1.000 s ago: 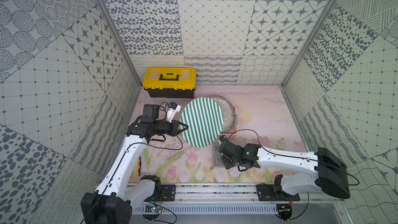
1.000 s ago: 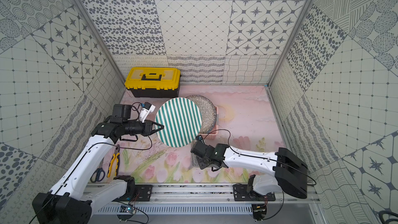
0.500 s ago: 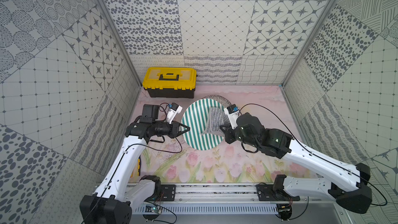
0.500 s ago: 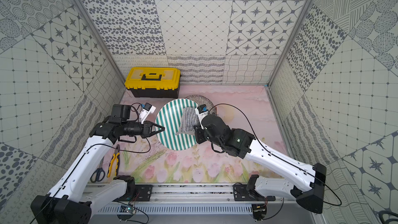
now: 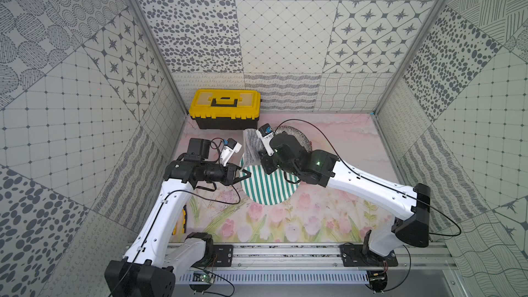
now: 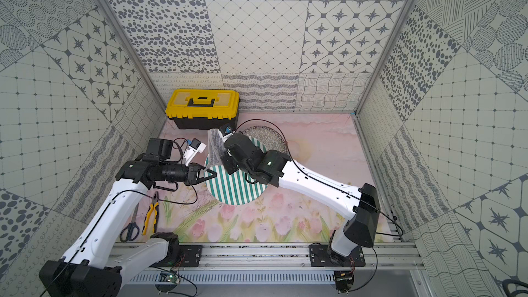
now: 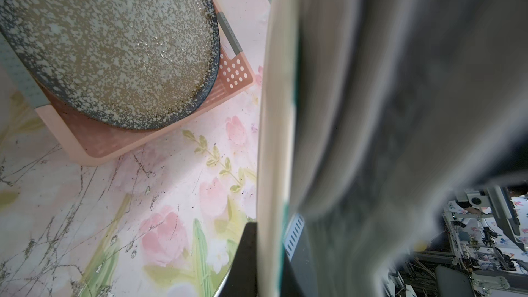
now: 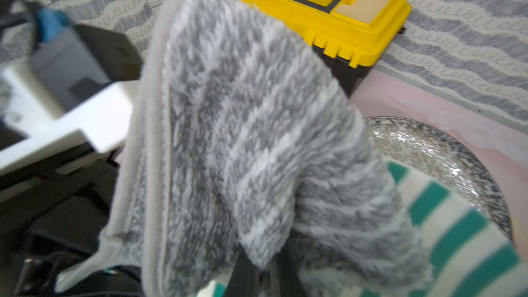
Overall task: Wipe the wet plate dry
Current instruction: Wipe the plate with towel.
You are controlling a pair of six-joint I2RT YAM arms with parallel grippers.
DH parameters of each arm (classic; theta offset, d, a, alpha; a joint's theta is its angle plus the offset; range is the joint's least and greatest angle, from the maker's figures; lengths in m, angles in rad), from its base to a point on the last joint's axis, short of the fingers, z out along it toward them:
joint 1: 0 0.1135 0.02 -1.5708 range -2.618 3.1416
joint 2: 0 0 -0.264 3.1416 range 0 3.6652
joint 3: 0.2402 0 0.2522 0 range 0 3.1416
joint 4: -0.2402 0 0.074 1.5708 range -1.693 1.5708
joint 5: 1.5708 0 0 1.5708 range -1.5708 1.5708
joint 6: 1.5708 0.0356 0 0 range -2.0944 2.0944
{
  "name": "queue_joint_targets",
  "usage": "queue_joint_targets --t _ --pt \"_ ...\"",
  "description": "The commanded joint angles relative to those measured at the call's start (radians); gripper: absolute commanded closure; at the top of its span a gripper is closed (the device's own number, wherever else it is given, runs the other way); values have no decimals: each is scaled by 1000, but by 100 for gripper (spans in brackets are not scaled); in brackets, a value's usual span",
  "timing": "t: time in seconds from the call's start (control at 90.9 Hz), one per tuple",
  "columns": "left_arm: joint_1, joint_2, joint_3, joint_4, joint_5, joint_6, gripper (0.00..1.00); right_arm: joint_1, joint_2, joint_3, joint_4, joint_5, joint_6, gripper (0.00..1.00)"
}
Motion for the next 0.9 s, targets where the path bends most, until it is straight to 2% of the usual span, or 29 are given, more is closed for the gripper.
queue_joint_targets --t 0.0,0.22,0.385,0.539,0.704,0.891 --pt "-12 -6 38 22 281 112 100 40 69 1 29 -11 -26 100" --pt "-12 -22 57 45 289 81 100 19 -19 -132 81 21 60 100" --pt "-13 -27 71 48 295 79 100 -130 -182 -317 109 -15 166 100" --pt "-13 -30 77 69 302 68 100 -219 -302 -430 112 -27 172 100" --pt "-15 -25 79 102 305 51 100 -195 -298 -431 122 -77 156 100" --pt "-22 -14 81 142 290 18 100 -6 -166 -331 164 -64 73 100"
